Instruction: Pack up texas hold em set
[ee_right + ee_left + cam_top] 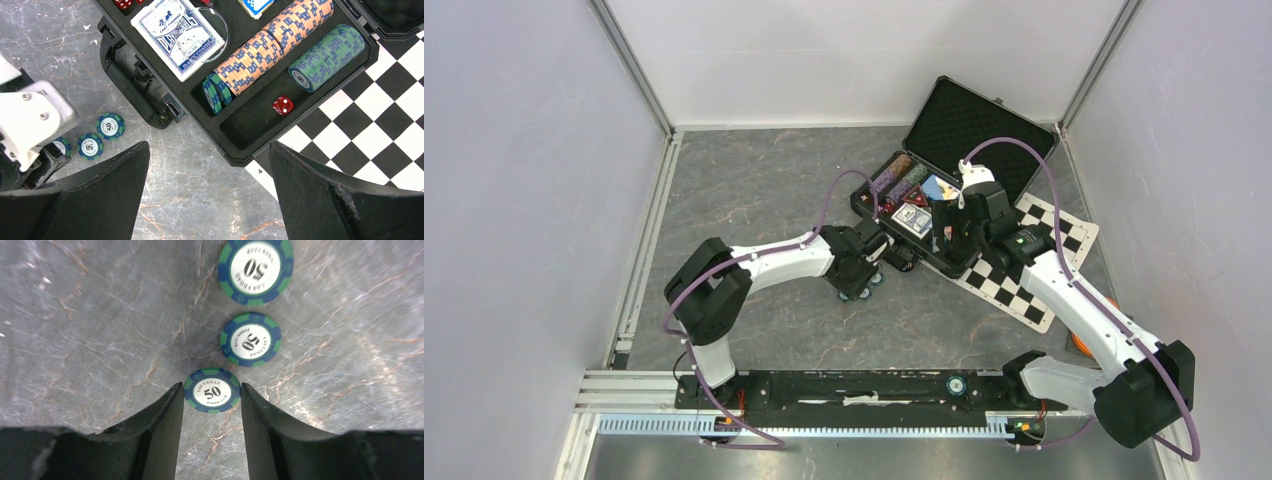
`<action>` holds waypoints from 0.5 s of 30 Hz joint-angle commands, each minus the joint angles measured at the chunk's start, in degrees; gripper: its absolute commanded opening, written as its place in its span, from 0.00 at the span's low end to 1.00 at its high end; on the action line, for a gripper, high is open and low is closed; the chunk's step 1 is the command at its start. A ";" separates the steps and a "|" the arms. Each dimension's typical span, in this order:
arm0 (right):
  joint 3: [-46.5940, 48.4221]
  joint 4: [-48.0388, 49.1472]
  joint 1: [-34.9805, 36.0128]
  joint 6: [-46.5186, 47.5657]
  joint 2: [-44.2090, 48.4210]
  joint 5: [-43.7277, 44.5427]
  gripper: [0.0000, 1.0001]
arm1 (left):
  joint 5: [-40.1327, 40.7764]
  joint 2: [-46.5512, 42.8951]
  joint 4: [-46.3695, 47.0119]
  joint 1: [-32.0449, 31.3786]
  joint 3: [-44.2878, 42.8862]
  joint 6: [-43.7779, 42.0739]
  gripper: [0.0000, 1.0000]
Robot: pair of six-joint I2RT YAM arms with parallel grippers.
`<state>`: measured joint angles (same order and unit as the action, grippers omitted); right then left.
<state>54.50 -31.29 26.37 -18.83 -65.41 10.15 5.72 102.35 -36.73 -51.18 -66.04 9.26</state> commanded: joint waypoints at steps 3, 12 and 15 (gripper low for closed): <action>-0.09 1.79 -0.68 -0.04 0.30 -0.17 0.94 | -0.78 -2.93 -2.33 0.03 -7.31 -1.43 0.51; -0.16 1.84 -1.49 0.09 0.71 -0.83 0.94 | -4.63 1.04 -0.60 0.03 -9.97 -1.74 0.51; -0.24 1.77 -1.74 0.04 1.05 -0.97 0.94 | -5.44 2.34 -0.36 -0.02 -10.55 -1.79 0.51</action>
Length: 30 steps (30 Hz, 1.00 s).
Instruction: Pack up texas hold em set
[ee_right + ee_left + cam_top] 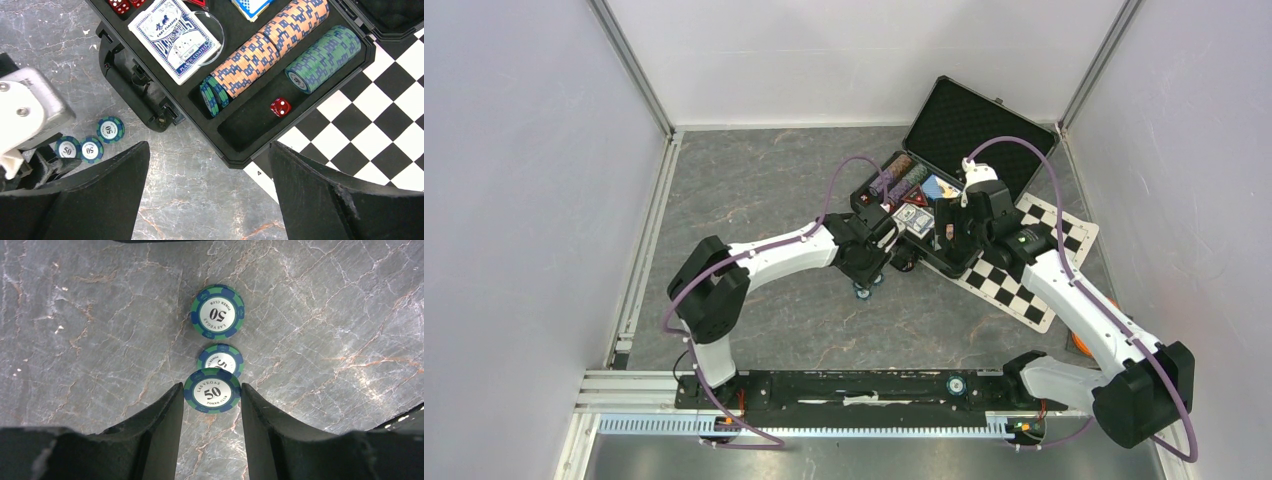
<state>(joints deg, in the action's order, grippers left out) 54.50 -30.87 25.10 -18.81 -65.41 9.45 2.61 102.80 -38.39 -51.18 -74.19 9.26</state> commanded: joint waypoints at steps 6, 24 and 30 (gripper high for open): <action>-0.27 1.24 -0.84 0.00 1.23 -0.56 0.93 | -2.35 3.45 1.82 0.03 -2.05 -1.78 0.51; -0.10 1.18 -1.44 -0.12 0.80 -1.30 0.93 | -3.45 6.00 3.96 -0.06 0.73 -1.44 0.60; -0.23 1.24 -1.59 -0.21 0.68 -1.52 0.94 | -3.00 5.98 4.20 -0.12 1.24 -1.61 0.77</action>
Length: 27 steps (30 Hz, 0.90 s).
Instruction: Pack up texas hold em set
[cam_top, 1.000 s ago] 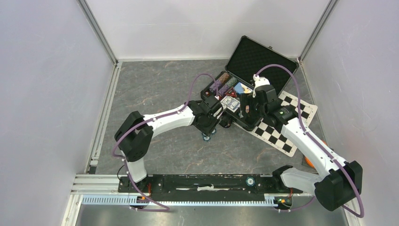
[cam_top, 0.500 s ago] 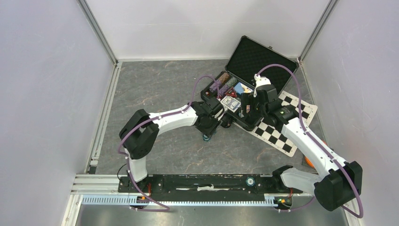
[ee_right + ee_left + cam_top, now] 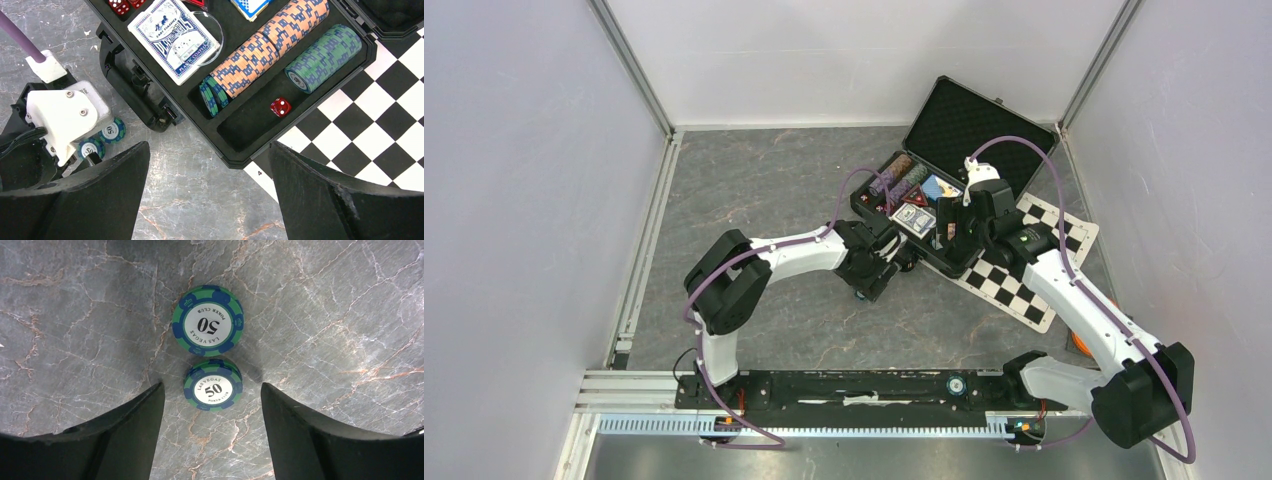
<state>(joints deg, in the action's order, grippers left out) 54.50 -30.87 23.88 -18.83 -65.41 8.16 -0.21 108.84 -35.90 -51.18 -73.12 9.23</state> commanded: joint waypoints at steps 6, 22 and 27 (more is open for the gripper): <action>-0.10 1.24 -0.55 -0.32 0.90 -0.20 0.93 | -0.13 0.74 2.26 -0.57 0.48 -1.94 0.65; -0.44 1.21 -1.30 -0.67 1.42 -0.46 0.93 | 5.44 1.87 2.74 -3.43 3.66 -1.35 0.59; -0.80 1.20 -1.47 -0.75 1.94 -0.57 0.93 | 7.43 2.68 3.07 -3.64 4.54 -0.31 0.52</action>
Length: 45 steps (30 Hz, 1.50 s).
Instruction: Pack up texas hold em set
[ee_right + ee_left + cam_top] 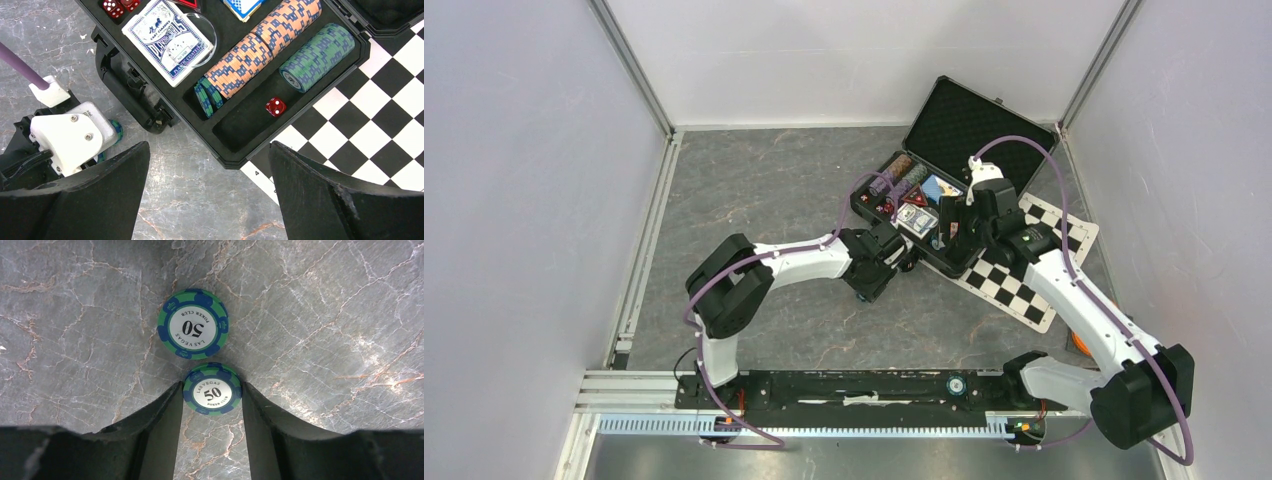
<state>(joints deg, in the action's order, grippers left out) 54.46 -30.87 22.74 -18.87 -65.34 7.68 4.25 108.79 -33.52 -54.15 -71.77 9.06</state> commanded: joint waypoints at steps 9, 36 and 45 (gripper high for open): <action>-0.74 1.16 -0.67 -0.89 2.10 -0.84 0.93 | 2.95 3.93 -2.01 -0.87 1.84 0.40 0.37; -3.78 -1.20 -8.65 -6.48 -0.76 -11.70 0.85 | 2.97 -2.97 -12.57 -0.27 -14.04 1.05 0.37; -5.24 9.04 -10.94 -12.27 -8.18 -38.44 0.61 | -1.91 -4.70 -11.92 0.01 -17.10 -0.81 0.37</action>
<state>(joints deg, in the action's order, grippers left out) 49.23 -28.75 11.60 -27.24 -72.10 -16.40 5.34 108.07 -45.84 -54.28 -85.93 9.41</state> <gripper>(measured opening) 0.628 0.482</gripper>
